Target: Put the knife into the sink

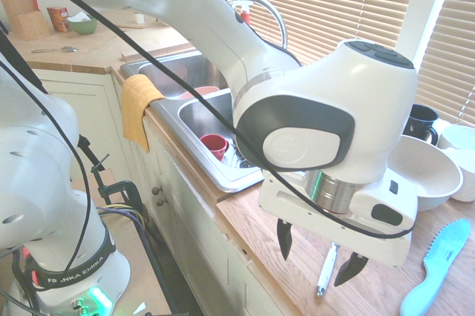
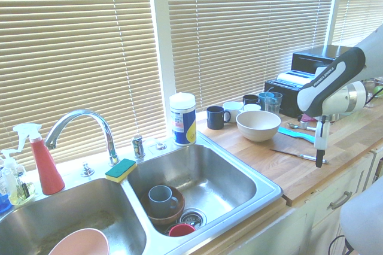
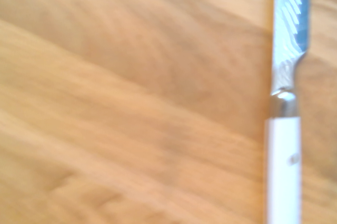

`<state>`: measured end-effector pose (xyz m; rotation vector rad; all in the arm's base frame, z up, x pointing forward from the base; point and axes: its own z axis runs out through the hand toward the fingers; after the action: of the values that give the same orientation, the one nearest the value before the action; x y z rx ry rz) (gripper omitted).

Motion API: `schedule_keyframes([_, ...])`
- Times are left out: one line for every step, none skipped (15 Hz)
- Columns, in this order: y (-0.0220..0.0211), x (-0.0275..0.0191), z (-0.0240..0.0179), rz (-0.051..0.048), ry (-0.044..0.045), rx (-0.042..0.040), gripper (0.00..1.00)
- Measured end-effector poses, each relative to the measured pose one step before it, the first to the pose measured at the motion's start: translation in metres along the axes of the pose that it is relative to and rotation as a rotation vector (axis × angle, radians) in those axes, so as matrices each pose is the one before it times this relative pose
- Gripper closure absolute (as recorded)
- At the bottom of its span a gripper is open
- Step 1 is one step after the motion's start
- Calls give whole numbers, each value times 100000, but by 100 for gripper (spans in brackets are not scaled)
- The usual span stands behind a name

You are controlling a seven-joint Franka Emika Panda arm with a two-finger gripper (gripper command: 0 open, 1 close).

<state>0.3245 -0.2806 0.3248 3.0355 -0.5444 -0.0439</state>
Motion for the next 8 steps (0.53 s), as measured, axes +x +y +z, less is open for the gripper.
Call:
schedule_keyframes([174,396,367,1416,916,163,100])
schedule_keyframes([142,345,239,1107,706,215,100])
schedule_keyframes([84,214,243,509,-95,46,100])
schedule_keyframes([32,112,204,241,-127,0,100])
schedule_keyframes([13,63,130,143,191,-34,100])
schedule_keyframes([-9,23,2,33,142,-37,100])
schedule_keyframes([-17,6,0,55,3,-7,100])
schedule_keyframes([-22,9,-3,86,16,-11,100])
